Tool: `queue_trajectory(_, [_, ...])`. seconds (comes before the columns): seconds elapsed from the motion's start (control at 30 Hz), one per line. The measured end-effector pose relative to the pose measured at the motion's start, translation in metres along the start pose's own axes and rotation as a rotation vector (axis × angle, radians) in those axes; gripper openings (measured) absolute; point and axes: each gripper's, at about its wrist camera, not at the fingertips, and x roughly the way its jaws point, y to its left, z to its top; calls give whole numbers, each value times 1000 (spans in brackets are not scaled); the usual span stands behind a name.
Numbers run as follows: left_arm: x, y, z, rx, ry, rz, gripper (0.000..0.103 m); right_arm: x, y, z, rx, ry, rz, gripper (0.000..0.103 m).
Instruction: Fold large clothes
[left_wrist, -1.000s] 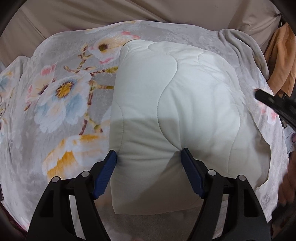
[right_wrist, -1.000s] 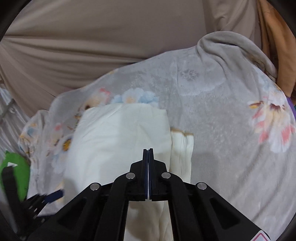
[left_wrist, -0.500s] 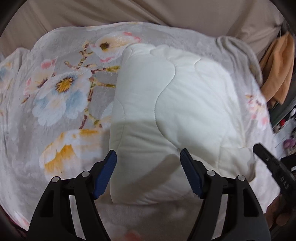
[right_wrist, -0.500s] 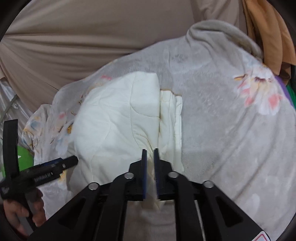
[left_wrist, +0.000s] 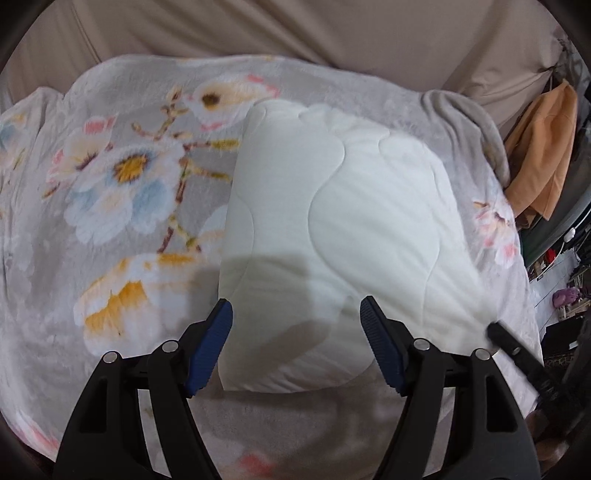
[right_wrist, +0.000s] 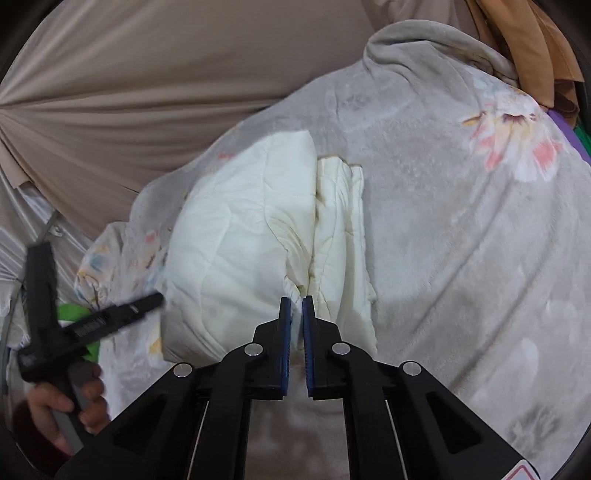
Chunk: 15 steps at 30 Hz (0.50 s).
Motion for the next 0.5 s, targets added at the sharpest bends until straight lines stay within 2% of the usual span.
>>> queue_trajectory(0.1, [22,-5,1,20,31,19,74,51,-11,-21,-41,142,-90,7])
queue_trajectory(0.17, [41,-6,-4,31,61,32,79,64,-16,-25,-21,177,-113,7])
queue_trajectory(0.2, [44,-5,-5,39,44,55,80,60,-14,-22,-21,177,-109,9])
queue_trajectory(0.27, [41,-1,-3,33,41,49,79,42,-4,-12,-53,142,-113,16])
queue_trajectory(0.33, [31,8,5,-16,33,5,78,21,2,-3,-63,86,-92,21])
queue_trajectory(0.4, [21,17,17,-60,-1,-22,84,6,1,13,-33,27,-66,37])
queue_trajectory(0.5, [24,32,35,-118,-23,-62,89,10,-10,36,40,-9,-68,48])
